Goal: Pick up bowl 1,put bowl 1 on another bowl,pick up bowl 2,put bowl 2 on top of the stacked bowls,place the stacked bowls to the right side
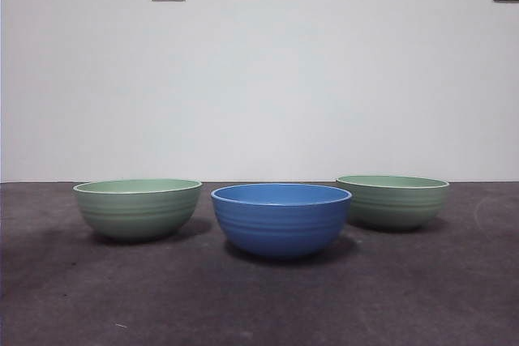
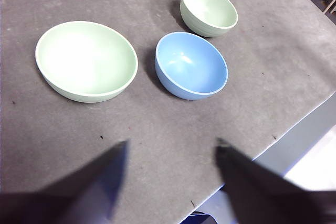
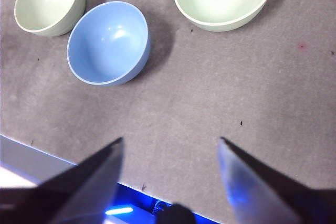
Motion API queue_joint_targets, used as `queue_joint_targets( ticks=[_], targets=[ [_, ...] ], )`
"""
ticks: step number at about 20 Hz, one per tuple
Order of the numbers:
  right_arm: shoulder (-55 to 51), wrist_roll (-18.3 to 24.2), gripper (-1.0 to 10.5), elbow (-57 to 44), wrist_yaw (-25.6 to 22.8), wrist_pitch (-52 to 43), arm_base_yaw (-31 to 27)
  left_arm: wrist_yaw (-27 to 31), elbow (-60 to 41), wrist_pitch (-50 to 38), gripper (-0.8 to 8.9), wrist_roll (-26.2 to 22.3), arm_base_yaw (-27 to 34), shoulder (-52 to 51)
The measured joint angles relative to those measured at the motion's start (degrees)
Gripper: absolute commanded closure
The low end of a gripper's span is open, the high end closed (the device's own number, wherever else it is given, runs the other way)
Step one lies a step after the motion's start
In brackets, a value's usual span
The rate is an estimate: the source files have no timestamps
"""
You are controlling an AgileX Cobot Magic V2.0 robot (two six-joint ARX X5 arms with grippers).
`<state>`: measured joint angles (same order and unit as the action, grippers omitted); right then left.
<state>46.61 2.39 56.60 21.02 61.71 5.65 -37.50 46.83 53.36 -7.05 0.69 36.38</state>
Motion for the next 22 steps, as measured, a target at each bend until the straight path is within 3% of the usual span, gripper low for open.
queue_joint_targets(
  ticks=[13, 22],
  targets=[
    [2.49, -2.43, 4.1, 0.00, -0.17, -0.74, 0.00, 0.09, 0.00, 0.02, 2.15, 0.02, 0.00, 0.00],
    [12.26, -6.82, 4.1, 0.44, -0.48, -13.70, 0.00, 0.09, 0.00, 0.04, 2.16, 0.02, 0.00, 0.00]
  ],
)
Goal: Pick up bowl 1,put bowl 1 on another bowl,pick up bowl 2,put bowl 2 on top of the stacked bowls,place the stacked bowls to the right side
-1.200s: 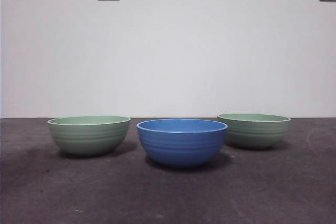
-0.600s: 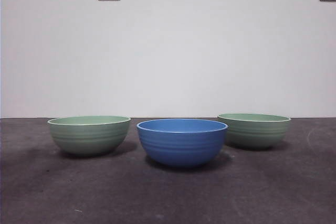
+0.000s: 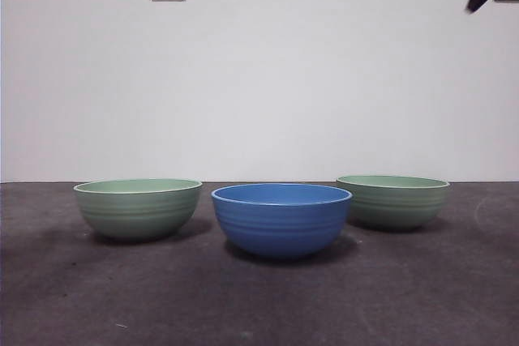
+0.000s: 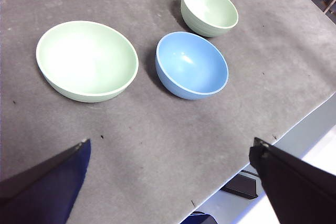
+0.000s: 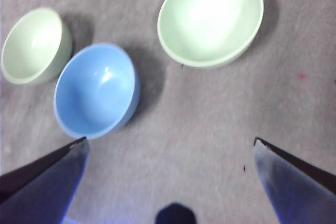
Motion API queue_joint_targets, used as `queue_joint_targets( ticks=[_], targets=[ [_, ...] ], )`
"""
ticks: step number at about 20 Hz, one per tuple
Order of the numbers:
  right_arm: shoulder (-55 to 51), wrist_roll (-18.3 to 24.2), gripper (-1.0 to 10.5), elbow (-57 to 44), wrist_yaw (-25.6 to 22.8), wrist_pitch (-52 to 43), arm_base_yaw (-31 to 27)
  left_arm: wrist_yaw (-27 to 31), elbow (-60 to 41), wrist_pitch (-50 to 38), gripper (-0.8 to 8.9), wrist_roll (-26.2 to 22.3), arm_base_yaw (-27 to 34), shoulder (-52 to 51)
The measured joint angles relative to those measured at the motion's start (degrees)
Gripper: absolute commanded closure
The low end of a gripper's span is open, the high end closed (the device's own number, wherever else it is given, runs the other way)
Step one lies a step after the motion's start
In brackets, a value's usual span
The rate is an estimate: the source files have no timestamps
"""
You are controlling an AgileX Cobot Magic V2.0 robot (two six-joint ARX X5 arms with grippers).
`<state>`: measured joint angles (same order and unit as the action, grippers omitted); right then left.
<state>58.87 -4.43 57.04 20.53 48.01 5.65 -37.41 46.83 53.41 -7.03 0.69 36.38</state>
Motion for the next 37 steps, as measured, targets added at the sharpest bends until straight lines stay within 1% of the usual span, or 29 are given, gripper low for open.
queue_joint_targets(
  ticks=[4, 8, 13, 16, 17, 20, 25, 28, 30, 33, 34, 37],
  targets=[
    [7.45, -1.40, 4.1, 1.81, -2.56, -4.15, 0.00, 0.00, 0.00, 0.39, 2.15, 0.00, 0.00, 0.00],
    [14.99, -2.49, 4.2, 3.30, -3.13, -8.35, 0.00, 0.00, 0.00, 0.39, 2.15, 0.00, 0.00, 0.00],
    [23.19, -3.15, 4.2, 4.37, -7.04, -14.03, 0.00, 0.00, 0.00, 0.39, 2.15, 0.00, 0.00, 0.00],
    [27.52, -3.34, 5.3, 4.85, -7.30, -17.29, 0.00, 0.00, 0.00, 0.39, 2.15, 0.00, 0.00, 0.00],
    [28.89, -3.39, 5.4, 4.94, -7.30, -18.62, 0.00, 0.00, 0.00, 0.39, 2.15, 0.00, 0.00, 0.00],
    [32.28, -3.98, 5.4, 5.01, -7.39, -22.38, 0.00, 0.02, 0.00, 0.39, 2.15, 0.00, 0.00, 0.00],
    [37.42, -4.79, 5.5, 5.11, -9.86, -26.49, 0.00, 0.15, 0.00, 0.39, 2.16, 0.00, 0.00, 0.00],
    [40.79, -5.22, 6.9, 5.14, -10.36, -28.72, 0.00, 0.15, 0.00, 0.42, 2.15, 0.00, 0.00, 0.00],
    [41.20, -5.27, 8.0, 5.14, -10.49, -30.18, 0.00, 0.17, 0.00, 0.39, 2.15, 0.00, 0.00, 0.00],
    [41.18, -5.27, 9.3, 5.18, -10.47, -31.43, 0.00, 0.20, 0.00, 0.39, 2.15, 0.00, 0.00, 0.00],
    [41.18, -5.27, 9.6, 5.18, -10.47, -31.43, 0.00, 0.28, 0.00, 0.39, 2.16, 0.00, 0.00, 0.00],
    [41.18, -5.29, 9.6, 5.18, -10.51, -31.63, 0.00, 0.42, 0.00, 0.39, 2.15, 0.00, 0.00, 0.00]
  ],
)
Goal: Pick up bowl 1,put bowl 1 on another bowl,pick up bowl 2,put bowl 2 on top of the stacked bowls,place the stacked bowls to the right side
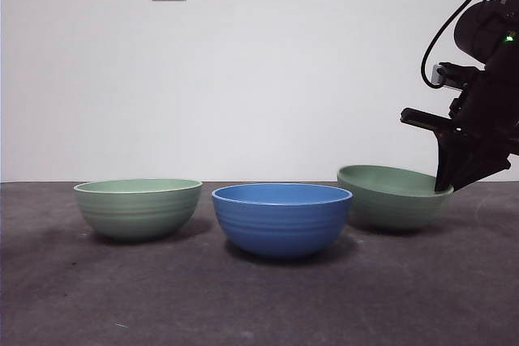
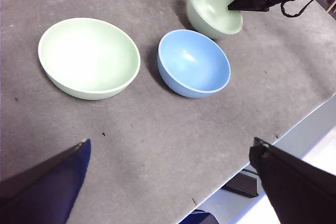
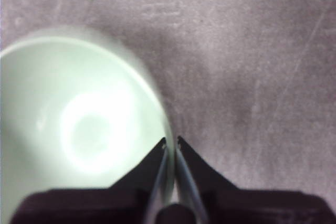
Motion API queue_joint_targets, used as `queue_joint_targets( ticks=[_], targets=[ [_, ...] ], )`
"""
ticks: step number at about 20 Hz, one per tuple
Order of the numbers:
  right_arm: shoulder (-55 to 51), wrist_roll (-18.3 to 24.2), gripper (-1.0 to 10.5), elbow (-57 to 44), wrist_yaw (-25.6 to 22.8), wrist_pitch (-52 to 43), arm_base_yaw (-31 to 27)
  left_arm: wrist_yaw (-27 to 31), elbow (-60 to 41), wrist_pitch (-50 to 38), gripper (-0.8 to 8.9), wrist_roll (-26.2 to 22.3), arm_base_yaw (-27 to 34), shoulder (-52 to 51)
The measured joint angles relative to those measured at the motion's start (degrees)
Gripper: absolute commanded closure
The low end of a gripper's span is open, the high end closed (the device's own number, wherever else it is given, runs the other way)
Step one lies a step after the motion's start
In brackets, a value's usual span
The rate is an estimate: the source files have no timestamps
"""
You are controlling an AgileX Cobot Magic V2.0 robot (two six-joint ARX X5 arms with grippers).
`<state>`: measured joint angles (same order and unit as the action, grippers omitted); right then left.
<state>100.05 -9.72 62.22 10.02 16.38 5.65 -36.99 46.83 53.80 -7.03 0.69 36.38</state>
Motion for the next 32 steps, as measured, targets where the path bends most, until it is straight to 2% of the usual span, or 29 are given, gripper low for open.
queue_joint_targets(
  ticks=[6, 10, 13, 15, 18, 21, 23, 26, 32],
  targets=[
    [-0.48, 0.00, 9.6, 0.00, -0.02, -0.85, 0.00, 0.42, 0.00, 0.02, 2.16, 0.00, 0.00, 0.00],
    [-7.50, -0.13, 9.6, 0.04, 0.28, 1.75, 0.39, 1.81, 0.00, 0.02, 2.15, 0.00, 0.00, 0.15],
    [-14.01, 0.74, 9.6, 0.68, 1.31, 5.55, 2.89, 2.36, 0.00, 0.00, 2.15, 0.00, 0.00, 0.26],
    [-16.28, 1.38, 9.6, 0.70, 1.62, 8.13, 6.51, 2.36, 0.00, 0.00, 2.15, 0.00, 0.00, 0.26],
    [-16.06, 1.66, 9.6, 0.70, 1.29, 9.88, 12.39, 2.36, 0.00, 0.00, 2.15, 0.00, 0.00, 0.26],
    [-14.91, 1.81, 9.6, 0.70, -2.58, 9.64, 18.36, 2.36, 0.00, 0.00, 2.15, 0.00, 0.00, 0.26],
    [-13.31, 1.81, 9.6, 0.70, -2.86, 9.57, 20.98, 2.36, 0.00, 0.00, 2.15, 0.00, 0.00, 0.26],
    [-9.73, 2.03, 9.6, 0.70, -5.75, 9.53, 22.73, 2.36, 0.00, 0.00, 2.15, 0.00, 0.00, 0.26],
    [-5.77, 2.03, 9.6, 0.70, -5.75, 8.46, 23.39, 2.38, 0.00, -0.04, 2.15, 0.00, 0.00, 0.35]
  ],
)
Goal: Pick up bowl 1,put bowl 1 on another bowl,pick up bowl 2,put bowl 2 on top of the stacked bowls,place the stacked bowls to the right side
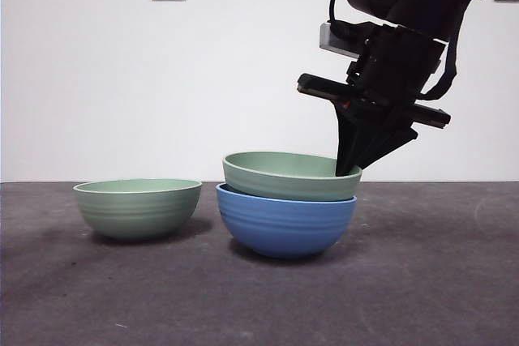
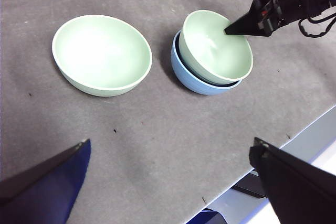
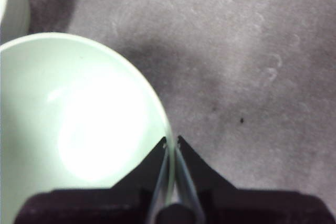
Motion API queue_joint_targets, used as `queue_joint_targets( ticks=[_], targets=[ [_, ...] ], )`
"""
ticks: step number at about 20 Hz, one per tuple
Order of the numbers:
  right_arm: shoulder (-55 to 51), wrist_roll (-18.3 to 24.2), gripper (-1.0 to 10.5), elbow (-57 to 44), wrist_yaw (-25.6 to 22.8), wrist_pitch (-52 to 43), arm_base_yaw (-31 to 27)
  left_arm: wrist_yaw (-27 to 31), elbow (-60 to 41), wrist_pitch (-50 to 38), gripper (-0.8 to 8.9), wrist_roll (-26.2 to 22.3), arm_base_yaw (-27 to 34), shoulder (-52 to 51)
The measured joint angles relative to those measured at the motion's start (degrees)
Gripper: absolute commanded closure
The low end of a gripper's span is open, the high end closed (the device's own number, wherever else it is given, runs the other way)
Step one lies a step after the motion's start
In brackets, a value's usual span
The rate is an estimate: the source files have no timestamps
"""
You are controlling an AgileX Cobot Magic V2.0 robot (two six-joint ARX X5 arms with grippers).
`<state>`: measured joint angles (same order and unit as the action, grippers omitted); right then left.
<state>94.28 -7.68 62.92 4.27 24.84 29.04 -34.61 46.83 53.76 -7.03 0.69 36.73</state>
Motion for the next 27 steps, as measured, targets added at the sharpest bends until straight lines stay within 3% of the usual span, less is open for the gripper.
queue_joint_targets(
  ticks=[5, 8, 14, 22, 27],
  targets=[
    [1.14, 0.00, 9.2, 0.00, 0.17, -0.09, 0.98, 0.00, 0.00, -1.90, 2.15, 0.00, 0.00, 3.78],
    [1.14, 0.00, 6.8, 0.00, 0.22, -0.17, 1.55, 0.07, 0.00, -4.11, 2.15, 0.00, -0.15, 8.26],
    [-1.16, -0.02, 6.8, 0.00, 4.55, 0.48, 1.73, 4.17, 0.00, -12.98, 2.15, 1.53, -2.51, 17.53],
    [-22.82, -0.02, 6.9, 0.00, 4.28, 10.97, 1.70, 15.67, 0.15, -31.78, 2.18, 9.51, -7.13, 33.83],
    [-32.15, -0.02, 6.9, 0.00, 4.28, 15.50, 1.70, 21.51, 4.98, -32.48, 2.20, 11.10, -8.92, 44.52]
  ],
)
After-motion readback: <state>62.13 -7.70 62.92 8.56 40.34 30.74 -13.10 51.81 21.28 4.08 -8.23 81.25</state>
